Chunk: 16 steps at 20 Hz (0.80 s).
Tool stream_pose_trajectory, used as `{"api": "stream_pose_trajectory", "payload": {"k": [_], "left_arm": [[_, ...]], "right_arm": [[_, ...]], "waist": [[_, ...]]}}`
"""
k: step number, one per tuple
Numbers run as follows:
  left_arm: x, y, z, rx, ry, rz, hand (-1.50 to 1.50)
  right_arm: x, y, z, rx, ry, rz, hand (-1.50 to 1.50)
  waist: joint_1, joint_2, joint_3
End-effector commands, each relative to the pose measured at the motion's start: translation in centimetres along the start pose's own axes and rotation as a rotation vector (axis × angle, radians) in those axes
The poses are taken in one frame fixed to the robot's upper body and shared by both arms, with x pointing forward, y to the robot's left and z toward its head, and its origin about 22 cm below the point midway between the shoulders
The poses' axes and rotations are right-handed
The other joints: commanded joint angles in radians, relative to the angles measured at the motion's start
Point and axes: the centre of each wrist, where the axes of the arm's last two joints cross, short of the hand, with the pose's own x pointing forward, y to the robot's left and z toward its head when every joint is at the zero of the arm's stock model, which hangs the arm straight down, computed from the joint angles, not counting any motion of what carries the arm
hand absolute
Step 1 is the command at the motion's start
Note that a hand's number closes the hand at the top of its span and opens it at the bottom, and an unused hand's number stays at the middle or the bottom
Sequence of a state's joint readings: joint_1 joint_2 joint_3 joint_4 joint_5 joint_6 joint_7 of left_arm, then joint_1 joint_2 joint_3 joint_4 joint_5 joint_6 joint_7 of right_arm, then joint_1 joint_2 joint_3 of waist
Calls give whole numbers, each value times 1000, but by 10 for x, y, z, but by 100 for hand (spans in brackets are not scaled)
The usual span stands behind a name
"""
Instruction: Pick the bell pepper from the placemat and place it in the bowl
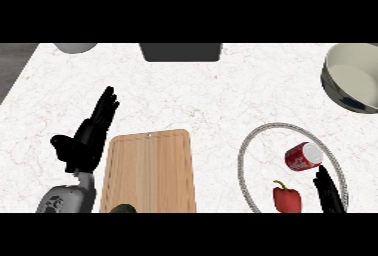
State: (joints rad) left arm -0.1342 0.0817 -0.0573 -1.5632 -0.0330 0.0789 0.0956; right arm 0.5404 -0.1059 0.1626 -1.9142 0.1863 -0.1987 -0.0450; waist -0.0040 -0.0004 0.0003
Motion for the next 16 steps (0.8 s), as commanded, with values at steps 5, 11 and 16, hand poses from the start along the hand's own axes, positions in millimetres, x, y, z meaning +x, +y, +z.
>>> {"api": "stream_pose_trajectory", "payload": {"k": [5,11,16], "left_arm": [[-15,8,2,-2,-1,3,0],[-11,-8,14,4,14,-6,0],[-1,1,-1,13,-10,-15,0]], "right_arm": [[-21,4,-9,-43,61,127,-150],[-48,1,-26,-48,82,212,-150],[-49,21,-36,20,81,146,-150]], "waist": [[1,1,-1],[4,0,0],[3,0,0]]}}
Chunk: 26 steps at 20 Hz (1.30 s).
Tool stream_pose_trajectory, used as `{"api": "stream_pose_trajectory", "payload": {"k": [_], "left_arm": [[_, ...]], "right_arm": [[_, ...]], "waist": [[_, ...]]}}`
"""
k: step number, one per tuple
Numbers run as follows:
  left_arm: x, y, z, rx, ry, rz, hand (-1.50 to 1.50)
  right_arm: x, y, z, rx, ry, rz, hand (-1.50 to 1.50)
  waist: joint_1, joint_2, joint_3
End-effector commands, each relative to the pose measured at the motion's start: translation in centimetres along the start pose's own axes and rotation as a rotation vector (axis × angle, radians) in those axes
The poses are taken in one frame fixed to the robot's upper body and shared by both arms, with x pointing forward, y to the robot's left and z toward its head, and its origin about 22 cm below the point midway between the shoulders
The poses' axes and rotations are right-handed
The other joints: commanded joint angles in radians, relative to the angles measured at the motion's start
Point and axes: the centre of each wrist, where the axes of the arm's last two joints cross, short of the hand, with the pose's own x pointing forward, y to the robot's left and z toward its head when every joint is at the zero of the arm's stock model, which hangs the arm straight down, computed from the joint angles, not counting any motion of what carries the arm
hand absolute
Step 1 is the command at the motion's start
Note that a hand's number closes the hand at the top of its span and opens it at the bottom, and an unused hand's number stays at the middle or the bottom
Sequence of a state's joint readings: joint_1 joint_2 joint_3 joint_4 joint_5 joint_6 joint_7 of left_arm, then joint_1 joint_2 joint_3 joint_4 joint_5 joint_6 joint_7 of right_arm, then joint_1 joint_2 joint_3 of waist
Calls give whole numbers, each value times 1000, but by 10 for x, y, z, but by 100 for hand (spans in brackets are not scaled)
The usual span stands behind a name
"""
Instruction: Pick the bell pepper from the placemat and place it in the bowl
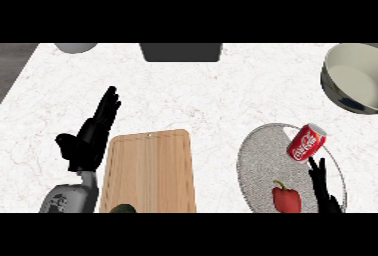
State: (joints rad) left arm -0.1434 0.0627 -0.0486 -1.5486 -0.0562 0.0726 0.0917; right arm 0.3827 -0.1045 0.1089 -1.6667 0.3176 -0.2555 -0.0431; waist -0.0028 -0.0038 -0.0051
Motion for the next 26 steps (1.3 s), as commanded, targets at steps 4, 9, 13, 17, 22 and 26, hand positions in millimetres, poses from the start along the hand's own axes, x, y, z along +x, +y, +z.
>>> {"api": "stream_pose_trajectory", "payload": {"k": [4,9,13,17,22,26], "left_arm": [[-12,3,8,-7,1,18,0],[-4,-16,-1,-11,2,-3,0],[-2,-13,-10,-2,-4,12,0],[-7,0,6,-14,-11,13,0],[-3,-5,-1,-39,-9,11,0],[-3,-11,-3,-11,4,17,0]], "right_arm": [[-20,20,-2,144,-117,167,150],[-7,29,1,151,-135,151,150],[1,39,-3,151,-143,111,150],[7,-23,-28,419,-359,167,150],[15,-55,-30,898,-572,202,150],[42,-110,-51,999,-801,67,150]], "waist": [[3,4,5],[-1,3,5],[-1,4,5],[14,2,6],[43,1,8],[-6,-2,10]]}}
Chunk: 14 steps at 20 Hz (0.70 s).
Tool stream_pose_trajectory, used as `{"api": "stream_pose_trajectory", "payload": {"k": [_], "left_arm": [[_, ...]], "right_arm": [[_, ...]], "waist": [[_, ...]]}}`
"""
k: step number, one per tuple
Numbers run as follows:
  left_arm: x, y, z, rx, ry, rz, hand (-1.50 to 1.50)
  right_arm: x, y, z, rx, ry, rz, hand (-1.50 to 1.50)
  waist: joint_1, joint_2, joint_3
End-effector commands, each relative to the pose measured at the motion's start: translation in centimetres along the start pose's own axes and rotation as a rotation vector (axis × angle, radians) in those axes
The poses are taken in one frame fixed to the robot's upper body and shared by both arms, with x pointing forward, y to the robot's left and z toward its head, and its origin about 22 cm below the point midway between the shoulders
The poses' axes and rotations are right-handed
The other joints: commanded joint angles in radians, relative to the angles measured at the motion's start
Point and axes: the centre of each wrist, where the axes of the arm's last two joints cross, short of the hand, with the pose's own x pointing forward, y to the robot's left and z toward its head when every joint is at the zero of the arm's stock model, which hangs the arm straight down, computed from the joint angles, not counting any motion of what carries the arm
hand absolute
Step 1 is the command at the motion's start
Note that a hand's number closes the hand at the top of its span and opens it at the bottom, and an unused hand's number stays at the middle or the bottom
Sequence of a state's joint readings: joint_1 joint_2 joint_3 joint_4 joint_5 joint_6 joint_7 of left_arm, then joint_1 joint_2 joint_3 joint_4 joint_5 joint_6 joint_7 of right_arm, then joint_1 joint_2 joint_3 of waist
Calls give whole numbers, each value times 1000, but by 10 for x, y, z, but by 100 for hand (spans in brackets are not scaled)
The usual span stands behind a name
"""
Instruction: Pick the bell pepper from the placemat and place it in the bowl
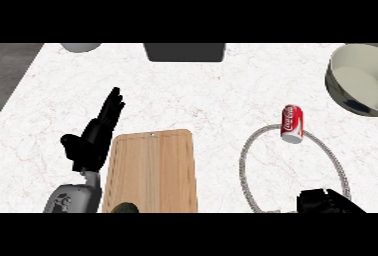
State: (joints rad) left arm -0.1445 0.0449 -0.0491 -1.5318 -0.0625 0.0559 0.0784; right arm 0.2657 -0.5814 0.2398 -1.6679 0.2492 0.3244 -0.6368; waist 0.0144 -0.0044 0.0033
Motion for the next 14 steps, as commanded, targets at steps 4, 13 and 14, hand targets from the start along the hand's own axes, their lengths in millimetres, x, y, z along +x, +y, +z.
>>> {"api": "stream_pose_trajectory", "payload": {"k": [4,13,14], "left_arm": [[-5,15,5,31,18,7,0],[-5,16,5,36,8,-6,0],[-7,10,11,45,10,-7,0]], "right_arm": [[37,-122,43,44,-373,29,150],[98,-233,100,-107,-399,140,150],[98,-236,105,-110,-379,136,150]], "waist": [[-37,-5,0],[-44,0,-2],[-36,-1,-2]]}}
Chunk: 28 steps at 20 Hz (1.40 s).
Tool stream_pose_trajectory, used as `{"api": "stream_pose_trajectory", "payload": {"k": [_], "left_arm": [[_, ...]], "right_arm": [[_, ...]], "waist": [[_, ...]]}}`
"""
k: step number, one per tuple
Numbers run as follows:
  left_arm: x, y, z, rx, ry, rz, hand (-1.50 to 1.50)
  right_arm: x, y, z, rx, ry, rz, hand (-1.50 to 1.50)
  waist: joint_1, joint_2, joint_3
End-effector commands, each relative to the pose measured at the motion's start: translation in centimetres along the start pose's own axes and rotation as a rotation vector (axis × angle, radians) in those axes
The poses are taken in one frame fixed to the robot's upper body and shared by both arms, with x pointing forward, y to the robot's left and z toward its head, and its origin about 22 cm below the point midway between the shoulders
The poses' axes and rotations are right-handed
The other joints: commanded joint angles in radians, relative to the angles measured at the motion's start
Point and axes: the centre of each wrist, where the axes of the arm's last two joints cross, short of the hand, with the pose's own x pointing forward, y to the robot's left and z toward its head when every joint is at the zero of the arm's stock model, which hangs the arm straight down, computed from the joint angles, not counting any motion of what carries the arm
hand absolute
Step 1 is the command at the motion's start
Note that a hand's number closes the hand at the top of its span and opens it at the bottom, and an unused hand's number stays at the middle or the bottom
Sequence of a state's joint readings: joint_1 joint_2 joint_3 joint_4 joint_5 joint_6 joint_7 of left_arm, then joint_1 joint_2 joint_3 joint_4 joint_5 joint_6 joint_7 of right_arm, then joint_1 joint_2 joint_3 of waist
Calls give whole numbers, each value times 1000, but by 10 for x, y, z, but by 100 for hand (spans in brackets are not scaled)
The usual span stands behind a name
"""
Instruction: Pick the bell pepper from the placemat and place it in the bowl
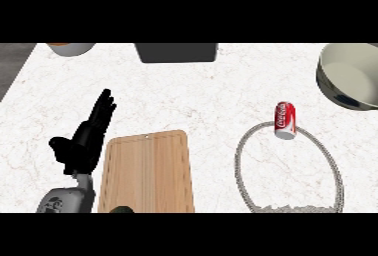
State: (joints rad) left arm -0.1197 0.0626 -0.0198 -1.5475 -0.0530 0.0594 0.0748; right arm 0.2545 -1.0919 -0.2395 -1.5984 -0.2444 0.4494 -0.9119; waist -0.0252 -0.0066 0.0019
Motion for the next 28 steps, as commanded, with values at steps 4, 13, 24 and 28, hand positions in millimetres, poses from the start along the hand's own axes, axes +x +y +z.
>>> {"api": "stream_pose_trajectory", "payload": {"k": [4,13,24,28], "left_arm": [[2,-20,5,-14,3,-2,0],[17,-21,-7,-68,-13,22,0],[10,-26,-12,-114,-32,5,0],[28,-28,-26,-111,-36,21,0]], "right_arm": [[33,-84,-2,19,-136,-105,150],[29,-100,-23,-29,-17,-84,150],[-33,-94,-57,-101,77,300,150],[-68,-82,-56,-111,134,302,150]], "waist": [[25,6,-1],[62,13,-1],[104,25,0],[99,26,1]]}}
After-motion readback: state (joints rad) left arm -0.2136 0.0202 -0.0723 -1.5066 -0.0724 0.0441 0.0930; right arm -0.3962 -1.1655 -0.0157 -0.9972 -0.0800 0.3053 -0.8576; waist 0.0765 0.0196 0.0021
